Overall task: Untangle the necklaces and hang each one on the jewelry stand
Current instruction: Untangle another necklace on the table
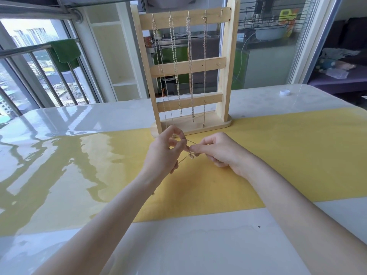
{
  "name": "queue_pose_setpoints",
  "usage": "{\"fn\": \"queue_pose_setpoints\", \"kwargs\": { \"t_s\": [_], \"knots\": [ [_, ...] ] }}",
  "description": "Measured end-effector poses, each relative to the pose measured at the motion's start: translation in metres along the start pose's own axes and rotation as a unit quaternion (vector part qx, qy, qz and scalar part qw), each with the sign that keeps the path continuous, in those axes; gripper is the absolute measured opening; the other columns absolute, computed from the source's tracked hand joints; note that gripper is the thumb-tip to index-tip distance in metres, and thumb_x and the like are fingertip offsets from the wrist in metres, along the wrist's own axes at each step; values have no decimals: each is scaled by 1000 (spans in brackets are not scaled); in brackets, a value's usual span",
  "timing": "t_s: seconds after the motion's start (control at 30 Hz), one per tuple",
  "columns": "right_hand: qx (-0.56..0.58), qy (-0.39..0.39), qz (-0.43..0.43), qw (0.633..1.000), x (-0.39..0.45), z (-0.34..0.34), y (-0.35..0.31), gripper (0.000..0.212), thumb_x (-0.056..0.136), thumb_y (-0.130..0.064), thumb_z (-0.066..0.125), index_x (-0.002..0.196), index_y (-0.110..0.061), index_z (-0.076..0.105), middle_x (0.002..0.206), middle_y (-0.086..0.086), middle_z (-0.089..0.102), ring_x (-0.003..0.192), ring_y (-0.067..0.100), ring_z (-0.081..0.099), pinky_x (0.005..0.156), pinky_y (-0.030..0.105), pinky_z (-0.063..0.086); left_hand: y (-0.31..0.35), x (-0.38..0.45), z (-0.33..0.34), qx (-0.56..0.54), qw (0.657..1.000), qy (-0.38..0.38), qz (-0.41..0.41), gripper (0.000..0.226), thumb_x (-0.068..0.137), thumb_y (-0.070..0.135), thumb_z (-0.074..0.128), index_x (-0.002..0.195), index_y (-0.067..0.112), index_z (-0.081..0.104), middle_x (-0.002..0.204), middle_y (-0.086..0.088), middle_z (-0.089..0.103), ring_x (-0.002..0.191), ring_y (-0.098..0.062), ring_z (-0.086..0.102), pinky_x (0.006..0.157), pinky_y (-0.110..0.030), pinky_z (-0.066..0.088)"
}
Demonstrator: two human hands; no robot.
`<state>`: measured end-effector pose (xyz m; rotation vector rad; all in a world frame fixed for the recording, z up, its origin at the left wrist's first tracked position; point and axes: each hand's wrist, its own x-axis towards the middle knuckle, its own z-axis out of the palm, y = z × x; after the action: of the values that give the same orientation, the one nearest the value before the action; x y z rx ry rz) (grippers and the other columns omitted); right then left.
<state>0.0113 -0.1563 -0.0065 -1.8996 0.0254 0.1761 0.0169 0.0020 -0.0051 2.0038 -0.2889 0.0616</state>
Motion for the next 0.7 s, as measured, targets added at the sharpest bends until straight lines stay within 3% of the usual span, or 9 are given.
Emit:
{"fn": "queue_pose_setpoints", "kwargs": {
  "t_s": [0.2, 0.33, 0.57, 0.7],
  "knots": [
    [44, 76, -10, 996, 0, -6, 3, 22, 87, -26, 66, 71, -12, 64, 48, -4, 37, 36, 3, 32, 40, 16, 23, 0, -3, 2, 48, 998, -28, 0, 12, 97, 18, 49, 85, 17, 48, 76, 0, 73, 29, -3, 36, 34, -13, 30],
    [63, 67, -18, 996, 1, -8, 3, 24, 87, -26, 66, 66, -14, 65, 43, -4, 33, 36, 6, 29, 38, 17, 20, 1, -3, 1, 30, 999, -21, 8, 12, 97, 17, 51, 85, 16, 50, 74, 0, 72, 31, -2, 37, 35, -12, 31],
    [53, -52, -3, 997, 0, -4, 5, 43, 96, -39, 50, 92, -2, 71, 39, -3, 21, 38, 10, 17, 45, 25, 11, -2, -2, 6, -93, 994, -38, -48, 20, 97, 19, 52, 78, 12, 49, 64, 5, 63, 33, -7, 34, 35, -16, 31],
    [71, -122, 5, 990, -2, -6, 3, 31, 95, -29, 55, 98, -3, 70, 39, -6, 20, 38, 8, 14, 39, 20, 12, -7, -1, 3, -85, 994, -38, -50, 21, 97, 22, 53, 78, 14, 50, 65, 4, 62, 35, -8, 34, 37, -18, 32]
  ]
}}
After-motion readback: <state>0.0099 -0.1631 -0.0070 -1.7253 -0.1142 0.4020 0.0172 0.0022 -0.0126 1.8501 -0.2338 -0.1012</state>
